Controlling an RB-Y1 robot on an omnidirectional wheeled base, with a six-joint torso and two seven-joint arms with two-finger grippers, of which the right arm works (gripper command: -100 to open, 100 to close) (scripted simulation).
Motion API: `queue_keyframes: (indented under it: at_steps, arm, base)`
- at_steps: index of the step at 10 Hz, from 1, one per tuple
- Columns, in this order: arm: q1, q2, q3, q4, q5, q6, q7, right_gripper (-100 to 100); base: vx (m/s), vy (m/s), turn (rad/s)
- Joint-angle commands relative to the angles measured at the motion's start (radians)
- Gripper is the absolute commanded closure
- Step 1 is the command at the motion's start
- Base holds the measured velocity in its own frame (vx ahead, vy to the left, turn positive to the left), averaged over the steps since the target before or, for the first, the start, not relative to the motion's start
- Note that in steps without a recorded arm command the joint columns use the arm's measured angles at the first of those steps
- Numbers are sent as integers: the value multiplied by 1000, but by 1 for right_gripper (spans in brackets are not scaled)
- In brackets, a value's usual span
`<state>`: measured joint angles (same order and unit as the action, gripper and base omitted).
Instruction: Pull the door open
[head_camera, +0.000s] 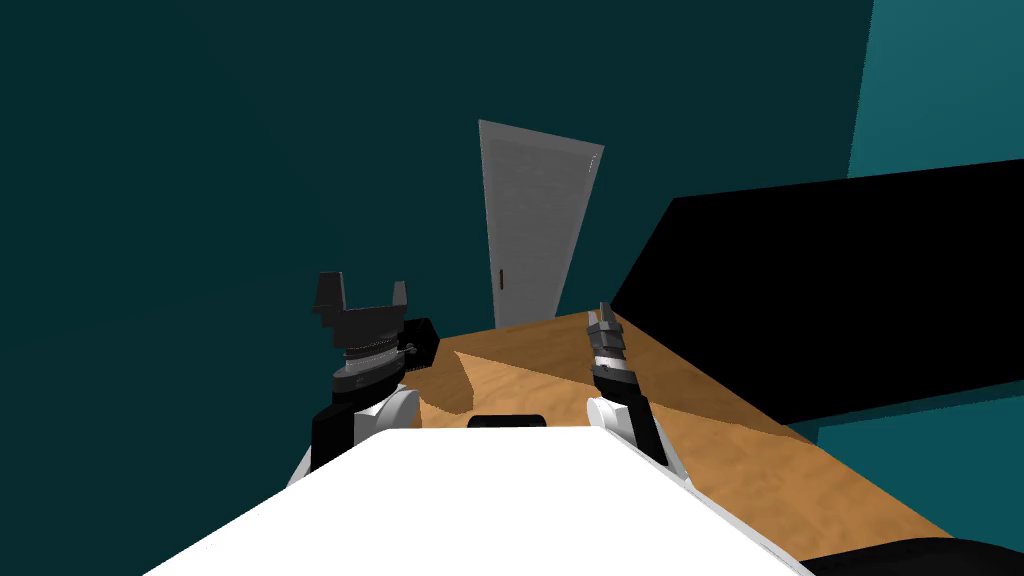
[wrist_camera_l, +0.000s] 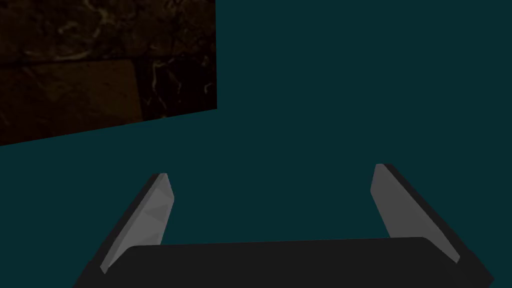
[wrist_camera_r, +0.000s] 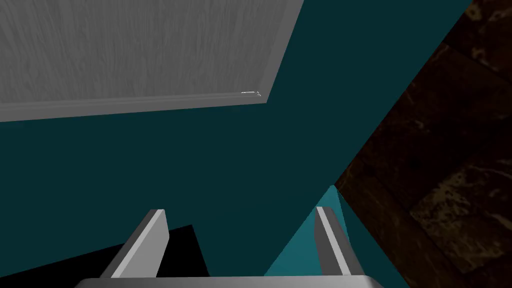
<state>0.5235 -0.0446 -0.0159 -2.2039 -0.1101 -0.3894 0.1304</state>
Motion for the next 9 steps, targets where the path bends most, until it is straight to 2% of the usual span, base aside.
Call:
queue_keyframes:
  at_steps: [1, 9]
  arm:
    - [-12, -9, 10, 36, -28, -16, -34, -100]
    - [-62, -41, 52, 182, -142, -81, -171, -100]
  base:
    - [78, -3, 182]
    - [106, 10, 107]
